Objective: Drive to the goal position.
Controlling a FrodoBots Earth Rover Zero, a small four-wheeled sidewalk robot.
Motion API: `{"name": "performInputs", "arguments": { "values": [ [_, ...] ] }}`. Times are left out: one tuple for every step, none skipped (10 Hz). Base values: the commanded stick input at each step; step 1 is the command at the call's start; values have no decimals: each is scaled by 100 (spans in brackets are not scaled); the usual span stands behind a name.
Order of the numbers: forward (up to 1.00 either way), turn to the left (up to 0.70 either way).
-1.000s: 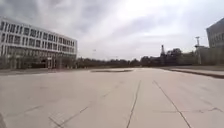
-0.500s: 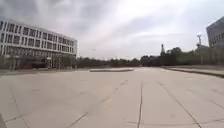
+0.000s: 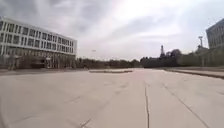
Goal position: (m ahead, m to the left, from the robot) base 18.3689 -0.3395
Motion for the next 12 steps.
{"name": "performInputs", "arguments": {
  "values": [
    [70,0],
    [70,0],
    [70,0],
    [70,0],
    [70,0],
    [70,0],
    [70,0],
    [70,0],
    [70,0],
    [70,0],
    [70,0],
    [70,0]
  ]
}}
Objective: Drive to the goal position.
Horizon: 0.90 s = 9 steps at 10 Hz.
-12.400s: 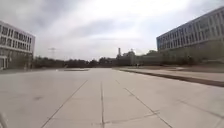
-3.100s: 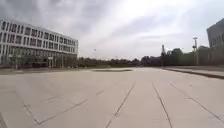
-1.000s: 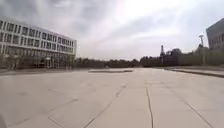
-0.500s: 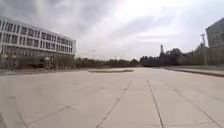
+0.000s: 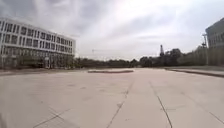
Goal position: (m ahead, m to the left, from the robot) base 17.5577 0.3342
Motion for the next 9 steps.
{"name": "performInputs", "arguments": {
  "values": [
    [70,0],
    [70,0],
    [70,0],
    [70,0],
    [70,0],
    [70,0],
    [70,0],
    [70,0],
    [70,0]
  ]
}}
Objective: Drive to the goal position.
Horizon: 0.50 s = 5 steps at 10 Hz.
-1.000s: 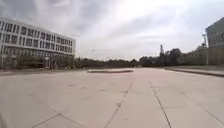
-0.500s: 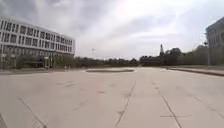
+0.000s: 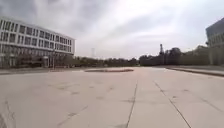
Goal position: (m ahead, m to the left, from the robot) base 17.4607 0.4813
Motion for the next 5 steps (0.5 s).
{"name": "performInputs", "arguments": {
  "values": [
    [70,0],
    [70,0],
    [70,0],
    [70,0],
    [70,0]
  ]
}}
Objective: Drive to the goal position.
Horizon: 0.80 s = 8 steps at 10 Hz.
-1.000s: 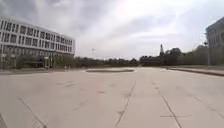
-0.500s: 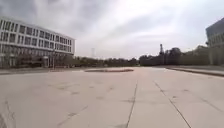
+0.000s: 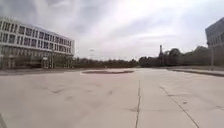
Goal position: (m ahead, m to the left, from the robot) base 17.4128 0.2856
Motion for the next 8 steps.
{"name": "performInputs", "arguments": {
  "values": [
    [70,0],
    [70,0],
    [70,-31],
    [70,-35],
    [70,-35],
    [70,-35],
    [70,-35],
    [70,-35]
  ]
}}
